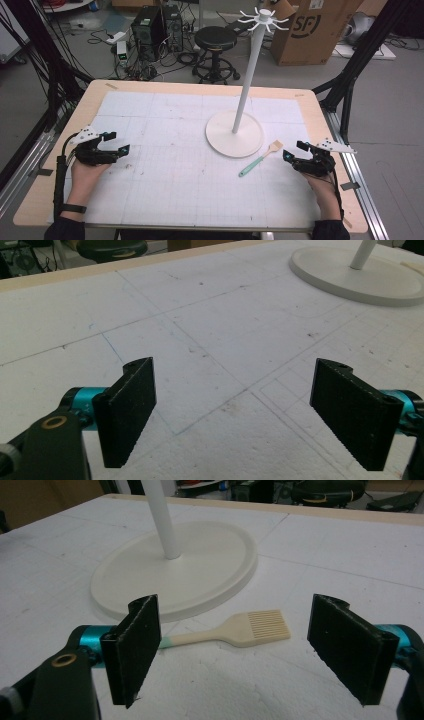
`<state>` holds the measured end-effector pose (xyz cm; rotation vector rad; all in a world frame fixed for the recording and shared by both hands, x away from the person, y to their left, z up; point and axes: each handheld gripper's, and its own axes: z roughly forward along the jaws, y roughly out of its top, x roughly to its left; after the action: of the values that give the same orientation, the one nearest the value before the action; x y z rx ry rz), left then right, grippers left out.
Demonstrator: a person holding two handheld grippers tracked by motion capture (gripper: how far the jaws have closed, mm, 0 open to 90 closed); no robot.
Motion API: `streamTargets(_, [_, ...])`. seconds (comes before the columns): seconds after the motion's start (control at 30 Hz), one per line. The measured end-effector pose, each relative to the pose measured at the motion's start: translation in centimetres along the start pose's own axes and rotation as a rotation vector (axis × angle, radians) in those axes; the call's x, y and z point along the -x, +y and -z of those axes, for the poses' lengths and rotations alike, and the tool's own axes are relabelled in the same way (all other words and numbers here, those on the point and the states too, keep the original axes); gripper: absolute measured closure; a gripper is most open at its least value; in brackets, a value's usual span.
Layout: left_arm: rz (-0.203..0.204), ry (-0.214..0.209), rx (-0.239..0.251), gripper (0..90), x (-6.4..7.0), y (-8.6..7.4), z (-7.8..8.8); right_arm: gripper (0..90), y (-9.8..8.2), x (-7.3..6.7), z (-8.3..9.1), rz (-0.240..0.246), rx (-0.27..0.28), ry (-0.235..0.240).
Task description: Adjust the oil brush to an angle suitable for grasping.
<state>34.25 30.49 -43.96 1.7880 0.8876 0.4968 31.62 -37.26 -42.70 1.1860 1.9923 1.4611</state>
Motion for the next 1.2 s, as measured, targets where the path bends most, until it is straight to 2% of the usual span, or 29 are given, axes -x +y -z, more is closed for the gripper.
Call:
streamTargets(0.13, [0.003, 0.000, 0.003, 19.2, 0.0, 0.0, 0.1, 20.7, 0.2, -0.2, -0.2, 0.014, 0.002, 0.000])
streamTargets(0.23, [0.003, 0.000, 0.002, 19.2, 0.0, 0.0, 0.1, 23.8, 0.4, -0.4, -0.7, 0.040, -0.006, 0.008])
streamTargets(0.33, [0.003, -0.001, 0.000, 19.2, 0.0, 0.0, 0.0, 25.8, 0.5, -0.5, -0.9, 0.045, -0.010, 0.009])
streamTargets(0.57, [0.002, -0.001, -0.005, 19.2, 0.0, 0.0, 0.0, 32.4, 0.7, -1.1, -1.8, 0.086, -0.030, 0.040])
streamTargets(0.73, [0.005, -0.002, -0.006, 19.2, 0.1, 0.0, -0.1, 36.4, 0.8, -1.5, -2.2, 0.094, -0.036, 0.052])
streamTargets(0.8, [0.005, -0.001, -0.006, 19.3, 0.1, 0.0, -0.1, 41.5, 0.9, -1.8, -2.5, 0.100, -0.037, 0.075])
streamTargets(1.0, [0.003, -0.002, -0.008, 19.3, 0.0, 0.0, 0.0, 50.9, 1.1, -2.4, -3.1, 0.111, -0.029, 0.097])
streamTargets(1.1, [0.004, -0.003, -0.009, 19.3, 0.0, 0.0, 0.0, 53.1, 1.2, -2.5, -3.3, 0.107, -0.036, 0.101])
streamTargets(1.2, [0.005, -0.002, -0.009, 19.3, 0.0, 0.0, 0.0, 53.4, 1.2, -2.5, -3.7, 0.125, -0.059, 0.103])
